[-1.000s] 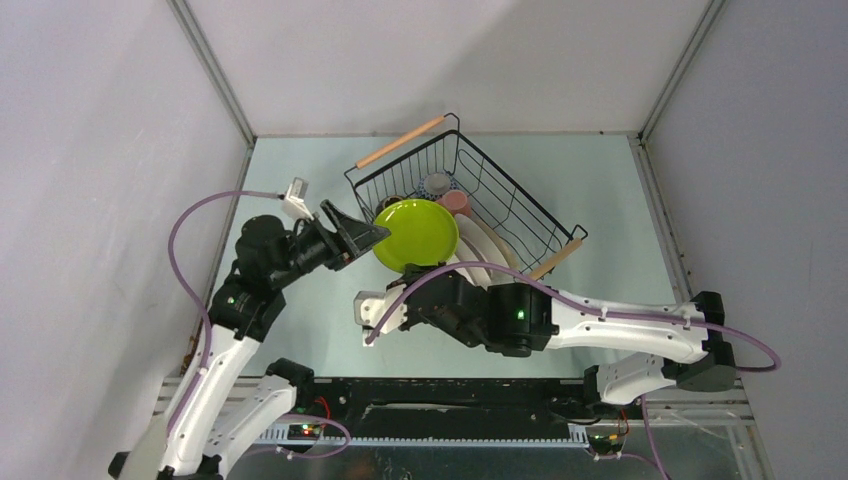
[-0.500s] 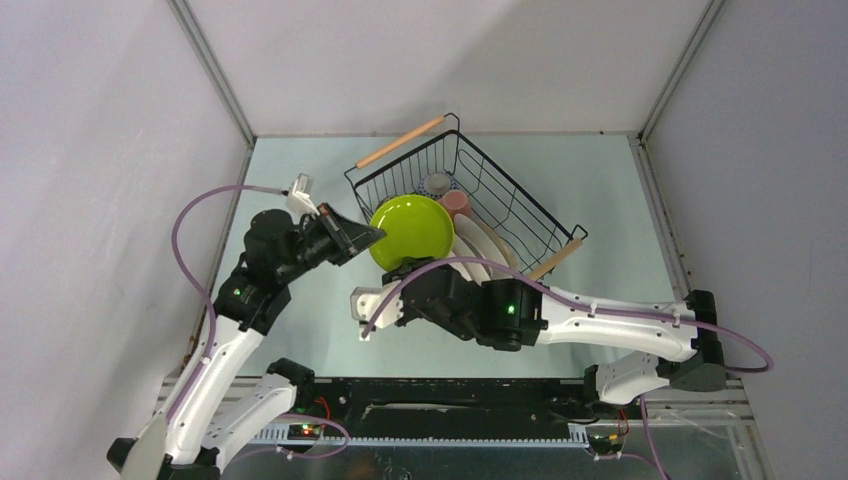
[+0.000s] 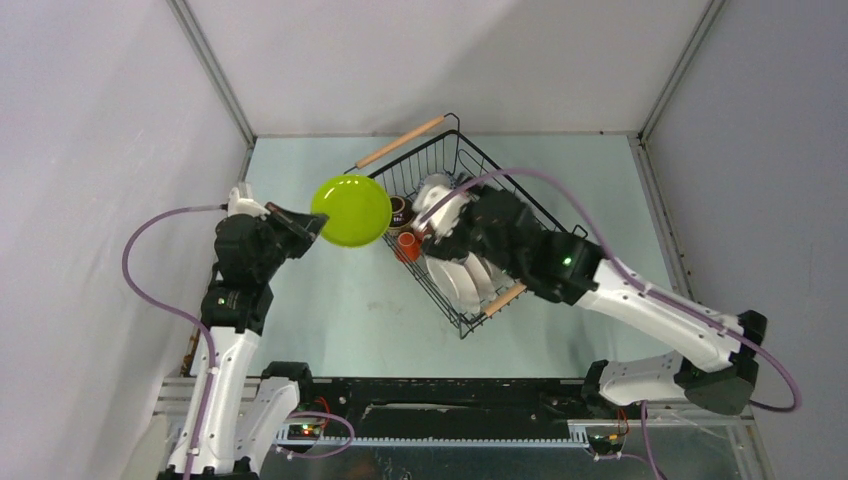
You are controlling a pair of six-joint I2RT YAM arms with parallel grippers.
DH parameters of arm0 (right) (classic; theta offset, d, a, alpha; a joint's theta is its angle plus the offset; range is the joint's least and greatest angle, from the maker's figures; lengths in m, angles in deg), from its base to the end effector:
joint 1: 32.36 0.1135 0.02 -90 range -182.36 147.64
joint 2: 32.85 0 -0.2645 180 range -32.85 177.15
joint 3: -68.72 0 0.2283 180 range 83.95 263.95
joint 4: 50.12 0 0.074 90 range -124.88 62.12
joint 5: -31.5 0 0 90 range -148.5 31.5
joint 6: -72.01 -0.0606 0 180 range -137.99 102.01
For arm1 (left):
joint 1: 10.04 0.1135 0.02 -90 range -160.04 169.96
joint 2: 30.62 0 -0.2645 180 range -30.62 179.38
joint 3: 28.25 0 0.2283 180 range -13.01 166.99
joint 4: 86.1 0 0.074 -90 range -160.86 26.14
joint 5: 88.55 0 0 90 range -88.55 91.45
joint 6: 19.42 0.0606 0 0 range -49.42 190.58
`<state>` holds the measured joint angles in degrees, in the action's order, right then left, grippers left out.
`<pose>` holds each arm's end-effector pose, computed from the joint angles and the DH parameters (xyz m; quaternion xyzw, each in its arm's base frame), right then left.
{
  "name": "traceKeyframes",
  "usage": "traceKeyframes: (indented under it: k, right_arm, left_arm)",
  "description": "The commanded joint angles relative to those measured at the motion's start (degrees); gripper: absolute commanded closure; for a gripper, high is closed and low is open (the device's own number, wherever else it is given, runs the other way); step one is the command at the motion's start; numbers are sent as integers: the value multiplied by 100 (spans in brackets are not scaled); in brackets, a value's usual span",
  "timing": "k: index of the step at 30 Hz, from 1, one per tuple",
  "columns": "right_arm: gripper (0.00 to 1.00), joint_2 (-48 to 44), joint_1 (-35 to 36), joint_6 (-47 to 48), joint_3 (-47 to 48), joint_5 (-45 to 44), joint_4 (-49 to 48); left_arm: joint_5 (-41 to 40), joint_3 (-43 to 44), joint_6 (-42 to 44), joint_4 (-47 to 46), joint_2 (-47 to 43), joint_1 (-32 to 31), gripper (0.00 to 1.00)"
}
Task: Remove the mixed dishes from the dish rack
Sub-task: Place the plate at the center of the board.
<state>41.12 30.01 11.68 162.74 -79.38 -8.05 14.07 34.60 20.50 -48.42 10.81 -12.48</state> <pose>0.1502 0.2403 0.3970 -0.5164 0.6391 0.0106 0.5699 0.1613 -0.0201 0.3346 -0.2608 0.7541 -0.3427 0.4959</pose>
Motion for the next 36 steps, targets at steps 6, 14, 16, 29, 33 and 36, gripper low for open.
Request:
traceKeyframes:
  k: [6, 14, 16, 29, 33, 36]
  right_arm:
    - [4, -654, -1874, -2435, 81, 1181, 109]
    - [5, -767, -3077, -3382, -30, 1906, 630]
    - [6, -827, -3277, -3500, -139, 2104, 638]
    - [6, -524, -3805, -3848, -277, 3021, 990]
    - [6, -382, -3888, -3932, -283, 3258, 1079]
    - [8, -234, -3938, -3974, -284, 3319, 1173]
  left_arm:
    - [-1378, -451, -254, -267, 42, 685, 100]
    - [-2182, -829, -498, -848, 707, 1177, 100]
    - [-2347, -964, -503, -1091, 933, 1306, 100]
    - [-2093, -440, 106, -1947, 3648, 1993, 100]
    - [-1823, -248, 236, -2176, 4274, 2018, 100]
    - [-1654, 53, 309, -1987, 4639, 2019, 96]
